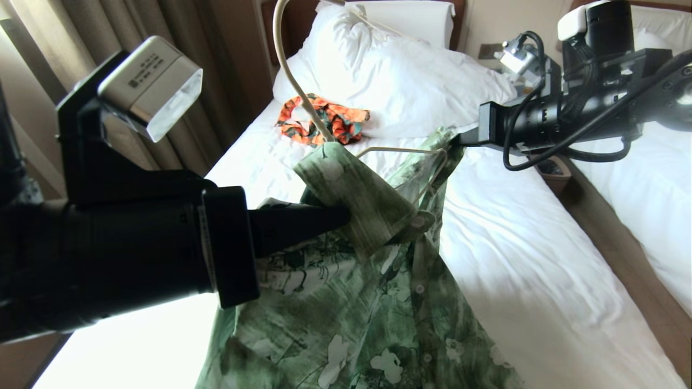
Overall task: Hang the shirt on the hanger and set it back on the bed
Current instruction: Hook the other side of the shirt onto the hanger
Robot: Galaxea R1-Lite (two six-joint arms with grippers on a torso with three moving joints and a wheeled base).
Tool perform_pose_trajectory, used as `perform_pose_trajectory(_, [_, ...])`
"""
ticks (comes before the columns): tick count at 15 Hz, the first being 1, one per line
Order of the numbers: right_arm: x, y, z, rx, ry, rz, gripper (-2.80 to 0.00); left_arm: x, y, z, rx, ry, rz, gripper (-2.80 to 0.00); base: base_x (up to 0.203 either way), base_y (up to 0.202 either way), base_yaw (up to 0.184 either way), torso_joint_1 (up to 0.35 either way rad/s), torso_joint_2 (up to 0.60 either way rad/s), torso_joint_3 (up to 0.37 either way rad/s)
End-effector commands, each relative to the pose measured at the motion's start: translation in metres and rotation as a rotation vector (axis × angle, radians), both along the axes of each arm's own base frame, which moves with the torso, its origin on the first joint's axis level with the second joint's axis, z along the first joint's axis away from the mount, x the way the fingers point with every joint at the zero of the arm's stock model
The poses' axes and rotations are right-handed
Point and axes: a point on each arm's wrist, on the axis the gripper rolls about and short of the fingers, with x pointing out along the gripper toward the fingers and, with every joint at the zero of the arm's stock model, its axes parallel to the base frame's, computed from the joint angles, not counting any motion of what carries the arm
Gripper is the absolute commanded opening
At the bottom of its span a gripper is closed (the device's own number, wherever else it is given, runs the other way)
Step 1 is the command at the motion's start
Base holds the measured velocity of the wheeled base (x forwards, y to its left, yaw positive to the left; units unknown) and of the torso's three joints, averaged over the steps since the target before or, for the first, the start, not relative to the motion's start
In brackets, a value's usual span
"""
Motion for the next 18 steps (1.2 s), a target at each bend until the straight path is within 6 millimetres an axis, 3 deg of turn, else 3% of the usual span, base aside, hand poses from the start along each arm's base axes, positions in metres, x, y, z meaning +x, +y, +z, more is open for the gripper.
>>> perform_pose_trajectory(1, [0.009,0.002,-0.005,0.001,0.002,-0.002,-2.8,-0.001,0.0,0.001,-0.005,0.0,-0.002,-2.8,0.0,0.0,0.0,0.0,0.0,0.0])
perform_pose_trajectory(12, [0.007,0.029,-0.013,-0.001,0.019,0.066,-2.8,-0.004,0.002,0.005,-0.023,-0.009,-0.019,-2.8,0.0,0.0,0.0,0.0,0.0,0.0])
perform_pose_trajectory(18, [0.01,0.031,-0.012,0.042,0.013,0.058,-2.8,-0.007,0.003,0.004,-0.025,-0.002,-0.029,-2.8,0.0,0.0,0.0,0.0,0.0,0.0])
